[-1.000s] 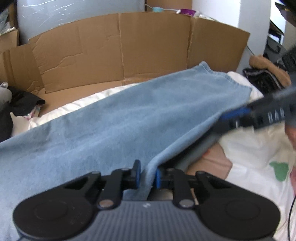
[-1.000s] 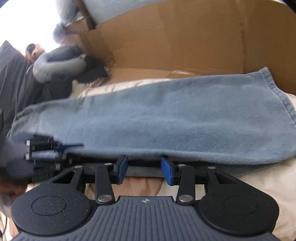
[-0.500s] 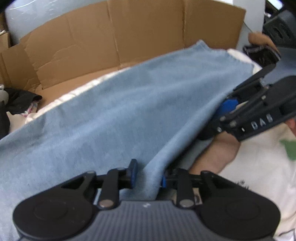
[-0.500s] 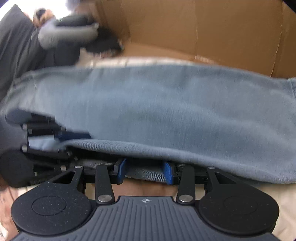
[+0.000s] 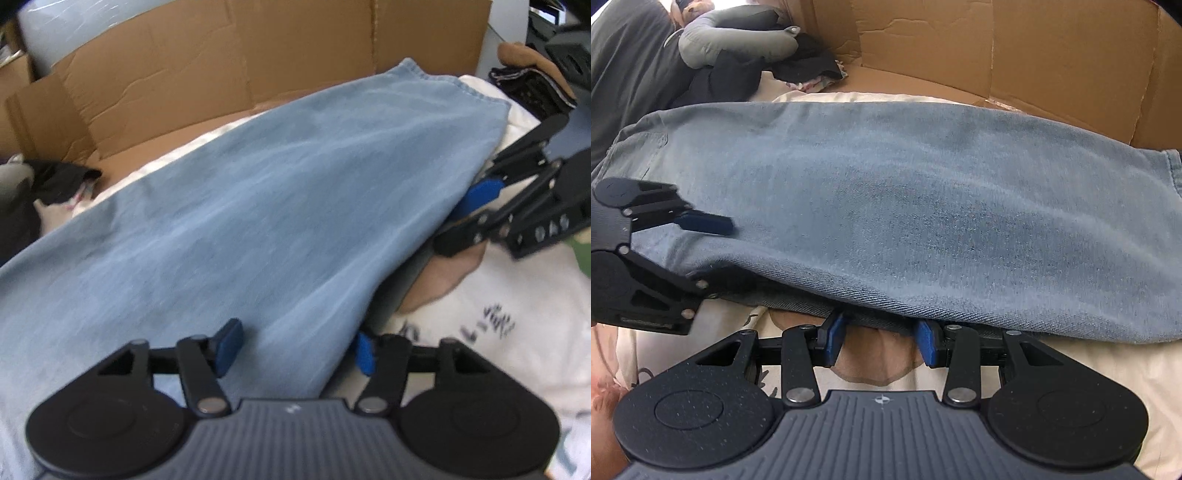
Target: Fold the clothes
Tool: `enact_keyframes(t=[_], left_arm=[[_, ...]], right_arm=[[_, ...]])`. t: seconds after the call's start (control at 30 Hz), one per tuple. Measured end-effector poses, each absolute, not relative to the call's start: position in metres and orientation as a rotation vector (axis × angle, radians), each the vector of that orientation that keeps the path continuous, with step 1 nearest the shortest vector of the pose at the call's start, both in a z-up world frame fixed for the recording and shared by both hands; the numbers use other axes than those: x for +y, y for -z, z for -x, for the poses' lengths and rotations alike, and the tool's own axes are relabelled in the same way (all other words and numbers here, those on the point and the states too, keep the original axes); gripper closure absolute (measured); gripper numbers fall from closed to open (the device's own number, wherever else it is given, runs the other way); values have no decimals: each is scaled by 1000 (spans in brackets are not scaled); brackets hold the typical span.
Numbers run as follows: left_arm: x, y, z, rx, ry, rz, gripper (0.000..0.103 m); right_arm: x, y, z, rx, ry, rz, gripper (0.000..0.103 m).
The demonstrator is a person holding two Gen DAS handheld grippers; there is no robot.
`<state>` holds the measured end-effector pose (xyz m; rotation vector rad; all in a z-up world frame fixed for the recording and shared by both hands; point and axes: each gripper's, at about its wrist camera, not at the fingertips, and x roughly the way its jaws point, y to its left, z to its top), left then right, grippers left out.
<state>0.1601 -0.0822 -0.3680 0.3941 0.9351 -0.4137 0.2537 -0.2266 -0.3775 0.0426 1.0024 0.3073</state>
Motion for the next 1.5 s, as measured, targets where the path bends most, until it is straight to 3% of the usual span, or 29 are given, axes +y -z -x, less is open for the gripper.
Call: enact_keyframes(t=[0.67, 1.0, 1.13, 1.3, 1.5], left_arm=[[-14, 338, -108, 828, 131, -459, 35], [11, 357, -108, 925, -83, -464, 38], [23, 354, -104, 941, -122, -444, 32], [37, 350, -97, 964, -222, -443, 32], [64, 352, -83, 1031, -265, -288, 28]], right_arm=[[-227, 370, -239, 995, -346, -96, 56], [-231, 371, -234, 1010, -357, -111, 56], [-235, 372, -231, 1020, -349, -114, 56], [-244, 373, -228, 1023, -323, -127, 56], [-258, 373, -228, 1011, -285, -145, 56]])
